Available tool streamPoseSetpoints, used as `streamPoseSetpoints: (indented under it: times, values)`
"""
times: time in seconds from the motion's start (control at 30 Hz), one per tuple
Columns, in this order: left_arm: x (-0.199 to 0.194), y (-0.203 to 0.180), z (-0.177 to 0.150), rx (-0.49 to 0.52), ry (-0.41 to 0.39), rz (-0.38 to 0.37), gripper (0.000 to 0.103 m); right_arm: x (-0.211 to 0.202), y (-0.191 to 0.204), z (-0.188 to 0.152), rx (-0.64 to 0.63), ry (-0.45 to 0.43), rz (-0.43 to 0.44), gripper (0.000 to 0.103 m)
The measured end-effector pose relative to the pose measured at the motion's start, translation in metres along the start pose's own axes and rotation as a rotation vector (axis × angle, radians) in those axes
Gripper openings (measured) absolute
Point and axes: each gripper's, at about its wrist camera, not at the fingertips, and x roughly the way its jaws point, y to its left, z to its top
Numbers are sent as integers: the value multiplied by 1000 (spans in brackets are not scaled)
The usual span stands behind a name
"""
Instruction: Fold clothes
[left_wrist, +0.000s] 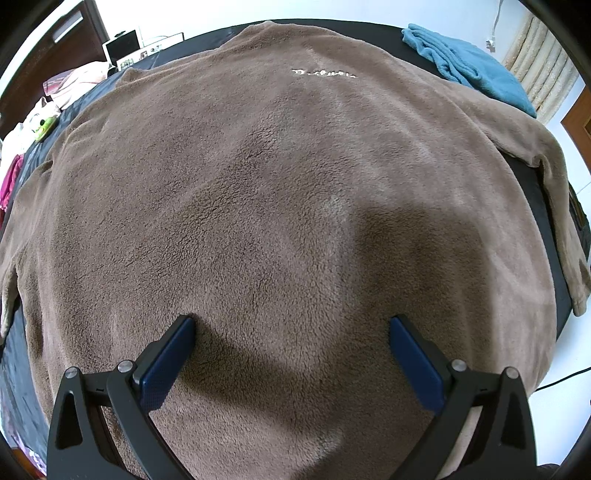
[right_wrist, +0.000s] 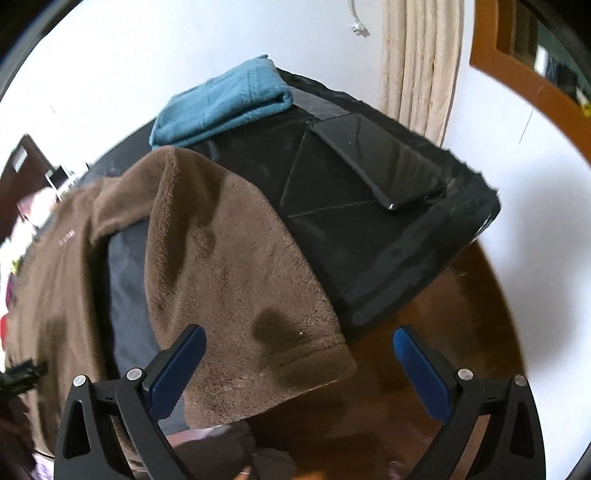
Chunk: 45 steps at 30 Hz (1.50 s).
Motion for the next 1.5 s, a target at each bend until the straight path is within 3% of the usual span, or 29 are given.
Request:
streamPoseSetpoints:
  times: [0.13, 0.2, 0.27, 0.53, 0.63, 0.73, 0.8, 0.87, 1.17, 1.5]
  values:
    - [0, 1, -1, 1, -5, 0, 103, 8, -3, -4, 14, 12, 29, 94]
    - [1, 2, 0, 1, -6, -1, 103, 12, -4, -5, 19, 17, 27, 83]
    - [1, 3, 0, 2, -8, -1, 103, 17, -5, -4, 27, 23, 27, 79]
    - [6, 0, 4, 5, -13, -2, 103, 30, -8, 0, 40, 36, -17, 79]
    - [13, 15, 2, 5, -15, -4, 103, 30, -3, 2, 18, 40, -44, 78]
    - [8, 14, -2, 4, -16, -4, 103, 26, 0, 1, 9, 46, -69, 67]
    - [11, 13, -2, 4, -17, -3, 103, 20, 2, 1, -9, 38, -77, 46]
    - [14, 13, -2, 3, -19, -3, 103, 16, 6, 0, -36, 31, -77, 34]
    - [18, 17, -9, 0, -22, -2, 103, 11, 32, 9, -127, 2, -46, 29]
    - [15, 18, -11, 0, -23, -2, 103, 26, 24, 16, -17, 35, 34, 34]
